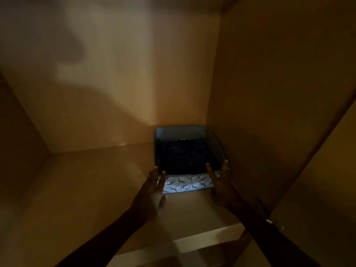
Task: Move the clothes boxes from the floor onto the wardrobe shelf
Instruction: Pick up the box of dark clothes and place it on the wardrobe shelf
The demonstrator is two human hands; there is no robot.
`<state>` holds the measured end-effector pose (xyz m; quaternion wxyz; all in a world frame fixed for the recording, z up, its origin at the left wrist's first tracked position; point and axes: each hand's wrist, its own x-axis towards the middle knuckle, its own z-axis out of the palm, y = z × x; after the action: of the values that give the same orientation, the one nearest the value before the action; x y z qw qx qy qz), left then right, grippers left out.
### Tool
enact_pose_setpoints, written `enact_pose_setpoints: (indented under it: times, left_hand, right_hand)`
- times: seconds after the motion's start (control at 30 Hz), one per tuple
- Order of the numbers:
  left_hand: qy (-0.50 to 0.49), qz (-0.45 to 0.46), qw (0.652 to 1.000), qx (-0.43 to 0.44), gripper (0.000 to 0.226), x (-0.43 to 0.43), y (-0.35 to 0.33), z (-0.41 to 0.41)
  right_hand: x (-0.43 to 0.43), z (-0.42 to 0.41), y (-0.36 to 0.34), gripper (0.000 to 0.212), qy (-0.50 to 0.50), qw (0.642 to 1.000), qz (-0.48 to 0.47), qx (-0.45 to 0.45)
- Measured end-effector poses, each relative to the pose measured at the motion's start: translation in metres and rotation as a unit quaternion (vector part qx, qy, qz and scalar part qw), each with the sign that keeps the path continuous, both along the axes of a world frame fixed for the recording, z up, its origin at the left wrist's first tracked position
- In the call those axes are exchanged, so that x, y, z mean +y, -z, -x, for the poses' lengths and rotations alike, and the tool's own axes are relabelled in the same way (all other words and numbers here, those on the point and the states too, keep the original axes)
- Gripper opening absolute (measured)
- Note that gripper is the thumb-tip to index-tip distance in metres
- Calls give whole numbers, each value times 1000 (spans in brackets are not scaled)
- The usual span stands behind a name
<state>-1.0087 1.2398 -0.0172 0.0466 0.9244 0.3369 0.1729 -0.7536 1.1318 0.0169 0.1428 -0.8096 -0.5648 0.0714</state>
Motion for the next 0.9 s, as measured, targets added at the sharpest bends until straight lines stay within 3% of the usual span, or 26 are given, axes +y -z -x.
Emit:
enact_pose_setpoints:
  times: [0.27, 0.7, 0.8, 0.9]
  left_hand:
    - [-49, 15, 995, 87, 96, 8, -6, -34]
    - [-101, 80, 984, 121, 103, 21, -21, -68]
    - [-100, 96, 984, 110, 103, 19, -22, -67]
    - [-99, 130, 985, 47, 98, 12, -19, -60]
  right_hand:
    - [31, -37, 4, 106, -16, 999, 37, -7]
    - [67, -64, -1, 110, -10, 995, 89, -39]
    - [64, -64, 1, 109, -16, 995, 85, -50]
    - [56, -62, 0, 103, -17, 998, 68, -2]
